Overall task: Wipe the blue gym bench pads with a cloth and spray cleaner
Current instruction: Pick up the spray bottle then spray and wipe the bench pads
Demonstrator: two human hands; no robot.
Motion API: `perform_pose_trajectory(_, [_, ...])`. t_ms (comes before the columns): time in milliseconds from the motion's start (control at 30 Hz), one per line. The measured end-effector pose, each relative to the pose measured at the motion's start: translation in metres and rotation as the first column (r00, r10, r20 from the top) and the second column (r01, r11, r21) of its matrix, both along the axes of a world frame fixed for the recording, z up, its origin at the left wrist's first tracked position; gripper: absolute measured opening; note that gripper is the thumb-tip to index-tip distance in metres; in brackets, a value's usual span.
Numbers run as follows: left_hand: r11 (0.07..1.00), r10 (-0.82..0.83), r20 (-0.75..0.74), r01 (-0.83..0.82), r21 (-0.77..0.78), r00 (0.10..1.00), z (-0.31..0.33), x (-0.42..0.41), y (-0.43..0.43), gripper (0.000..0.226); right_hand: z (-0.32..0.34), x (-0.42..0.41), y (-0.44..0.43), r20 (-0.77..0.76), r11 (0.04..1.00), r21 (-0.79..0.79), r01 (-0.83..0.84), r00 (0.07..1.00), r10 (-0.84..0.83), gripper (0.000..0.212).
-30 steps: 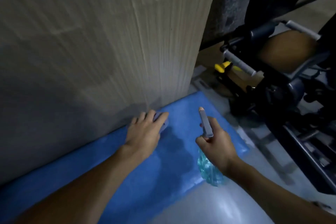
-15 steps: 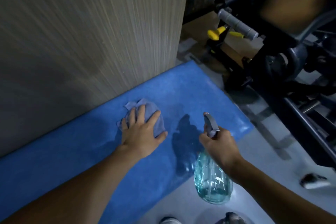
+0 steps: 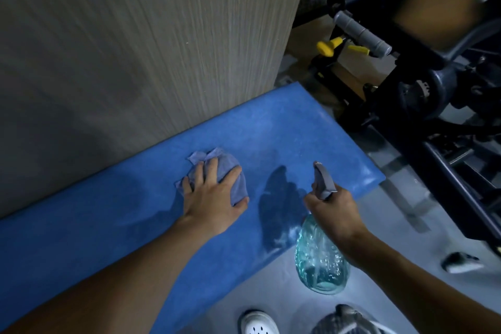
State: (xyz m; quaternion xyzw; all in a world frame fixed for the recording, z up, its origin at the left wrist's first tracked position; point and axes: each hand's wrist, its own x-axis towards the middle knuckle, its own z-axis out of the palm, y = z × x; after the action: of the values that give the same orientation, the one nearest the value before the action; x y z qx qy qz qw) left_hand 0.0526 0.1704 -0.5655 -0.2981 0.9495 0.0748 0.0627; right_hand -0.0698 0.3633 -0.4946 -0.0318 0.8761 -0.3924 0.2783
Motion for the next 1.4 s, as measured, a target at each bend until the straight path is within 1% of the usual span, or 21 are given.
perform_pose_trajectory(133, [1.000,0.025,-0.002,-0.025,0.007,1.000,-0.001,0.024,-0.002,0.070,0.001,0.027,-0.007,0.001,0.996,-0.039,-0.075,0.997,0.075,0.009])
perform_pose_trajectory(200, [0.999,0.039,0.003,-0.039,0.010,0.999,-0.001,0.038,-0.003,0.070,-0.001,0.041,-0.009,-0.001,0.993,-0.027,-0.116,0.993,0.116,0.009])
perform_pose_trajectory(433, [0.991,0.128,0.018,-0.129,0.040,0.992,-0.002,0.090,-0.006,0.069,-0.009,0.073,-0.011,0.022,0.986,-0.047,-0.162,0.986,0.163,0.011])
perform_pose_trajectory(600, [0.982,0.166,0.069,-0.171,0.077,0.984,0.002,0.120,-0.010,0.069,-0.008,0.089,-0.017,-0.071,0.963,0.095,-0.252,0.963,0.259,0.010])
perform_pose_trajectory(633, [0.980,0.174,0.072,-0.179,0.083,0.982,0.002,0.125,-0.011,0.069,-0.008,0.092,-0.017,-0.079,0.965,0.082,-0.250,0.963,0.257,0.008])
perform_pose_trajectory(700, [0.977,0.190,0.071,-0.196,0.086,0.979,0.003,0.137,-0.011,0.068,-0.008,0.102,-0.018,-0.051,0.973,-0.009,-0.231,0.972,0.231,0.003])
perform_pose_trajectory(767, [0.973,0.207,0.071,-0.213,0.088,0.976,0.003,0.150,-0.013,0.068,-0.010,0.112,-0.022,-0.026,0.972,-0.076,-0.222,0.975,0.220,0.006])
perform_pose_trajectory(933, [0.962,0.250,0.086,-0.258,0.094,0.964,0.004,0.185,-0.016,0.070,-0.012,0.139,-0.039,-0.032,0.960,-0.095,-0.263,0.965,0.261,0.009])
perform_pose_trajectory(1033, [0.949,0.290,0.094,-0.299,0.102,0.953,0.004,0.207,-0.019,0.071,-0.009,0.156,-0.053,-0.033,0.943,-0.080,-0.322,0.947,0.320,0.017])
perform_pose_trajectory(1100, [0.942,0.311,0.090,-0.320,0.101,0.946,0.004,0.221,-0.021,0.071,-0.010,0.168,-0.060,-0.014,0.935,-0.095,-0.341,0.940,0.342,0.015])
perform_pose_trajectory(1200, [0.929,0.343,0.102,-0.353,0.109,0.934,0.005,0.243,-0.025,0.071,-0.012,0.183,-0.067,-0.018,0.919,-0.047,-0.390,0.921,0.390,0.009])
perform_pose_trajectory(1267, [0.924,0.355,0.107,-0.366,0.110,0.929,0.005,0.256,-0.027,0.072,-0.012,0.192,-0.072,-0.051,0.905,0.049,-0.423,0.904,0.425,0.010])
perform_pose_trajectory(1333, [0.920,0.367,0.105,-0.377,0.106,0.924,0.004,0.269,-0.029,0.073,-0.010,0.200,-0.079,-0.088,0.869,0.173,-0.463,0.872,0.481,0.011])
perform_pose_trajectory(1367, [0.916,0.375,0.105,-0.386,0.109,0.921,0.004,0.276,-0.030,0.073,-0.010,0.204,-0.081,-0.095,0.859,0.194,-0.474,0.862,0.498,0.013])
perform_pose_trajectory(1400, [0.911,0.386,0.106,-0.397,0.115,0.916,0.004,0.282,-0.030,0.072,-0.012,0.208,-0.083,-0.096,0.859,0.182,-0.478,0.861,0.500,0.013])
